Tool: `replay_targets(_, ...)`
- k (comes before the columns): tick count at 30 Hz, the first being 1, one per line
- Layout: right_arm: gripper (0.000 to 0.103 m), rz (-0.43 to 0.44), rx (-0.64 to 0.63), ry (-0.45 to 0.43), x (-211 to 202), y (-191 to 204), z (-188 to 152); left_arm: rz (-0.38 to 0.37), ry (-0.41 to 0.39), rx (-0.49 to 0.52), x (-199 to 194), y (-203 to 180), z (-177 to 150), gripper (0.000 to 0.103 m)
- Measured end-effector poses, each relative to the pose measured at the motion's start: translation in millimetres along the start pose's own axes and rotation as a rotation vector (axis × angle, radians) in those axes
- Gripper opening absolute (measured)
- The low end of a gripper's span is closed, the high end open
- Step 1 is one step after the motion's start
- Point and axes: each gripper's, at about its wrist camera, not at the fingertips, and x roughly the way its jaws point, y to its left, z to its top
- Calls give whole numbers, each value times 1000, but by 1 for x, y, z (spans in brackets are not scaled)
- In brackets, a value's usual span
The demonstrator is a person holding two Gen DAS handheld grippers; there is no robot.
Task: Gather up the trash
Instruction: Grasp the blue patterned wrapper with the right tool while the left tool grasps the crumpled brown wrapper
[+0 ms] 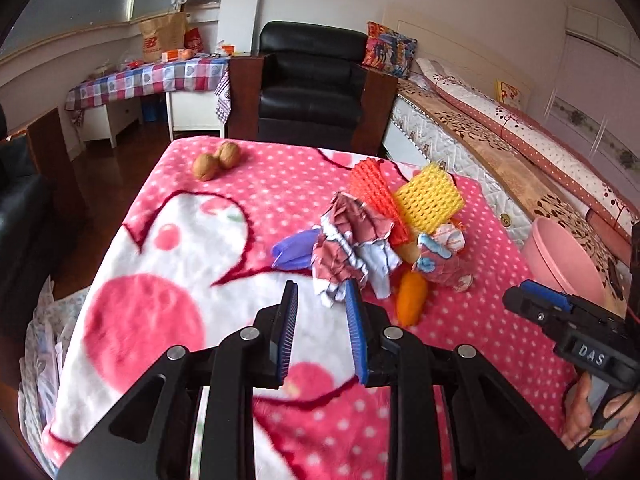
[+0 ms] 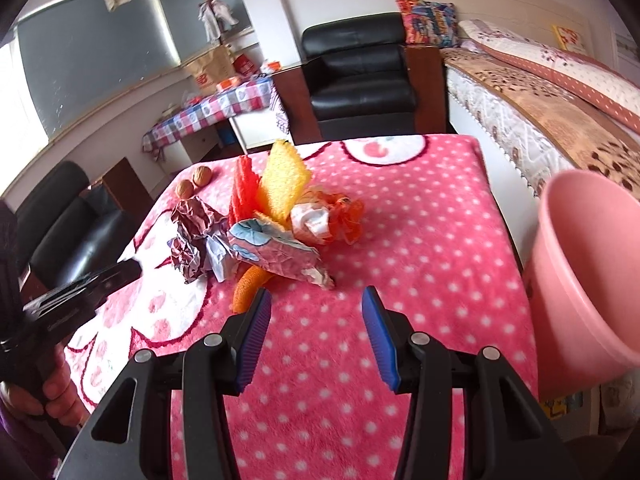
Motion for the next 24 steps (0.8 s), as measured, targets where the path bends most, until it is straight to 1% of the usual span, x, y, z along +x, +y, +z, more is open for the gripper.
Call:
replay_targets(4, 56, 6, -42, 15, 12, 5, 8, 16, 28, -14, 23, 0, 7, 24)
replay_targets(6, 57, 4, -61, 18, 17, 7, 12, 19, 44, -32, 31, 3, 9, 24)
replay_targets(10, 60, 10, -103, 38, 32, 12, 21, -32, 75, -84, 43, 9, 16, 24)
replay_targets(13, 60, 24, -141, 58, 45, 19, 26, -55, 86, -81, 49, 8, 19, 24)
replay_targets(15, 61, 31, -173, 76, 55, 24, 28, -87, 100, -90, 51, 8, 19, 24)
replay_targets(16, 61, 27, -186, 82, 59, 25, 29, -94, 97, -91, 51, 6, 19, 24)
replay_targets(18, 61, 28, -200, 94, 69, 27, 30, -81, 82, -79, 51, 3, 20, 24)
replay_targets(20, 54, 38, -197, 118, 76, 29, 30, -71, 74, -66, 51, 3, 19, 24)
replay_targets(22, 38, 37, -191, 130, 80, 30, 30, -59, 72, -59, 51, 3, 18, 24)
replay_targets(23, 32, 33, -189, 135, 81, 29, 29, -57, 72, -62, 51, 3, 18, 24)
replay_targets(24, 25, 37, -183, 145, 83, 28, 29, -59, 72, -65, 51, 4, 18, 18)
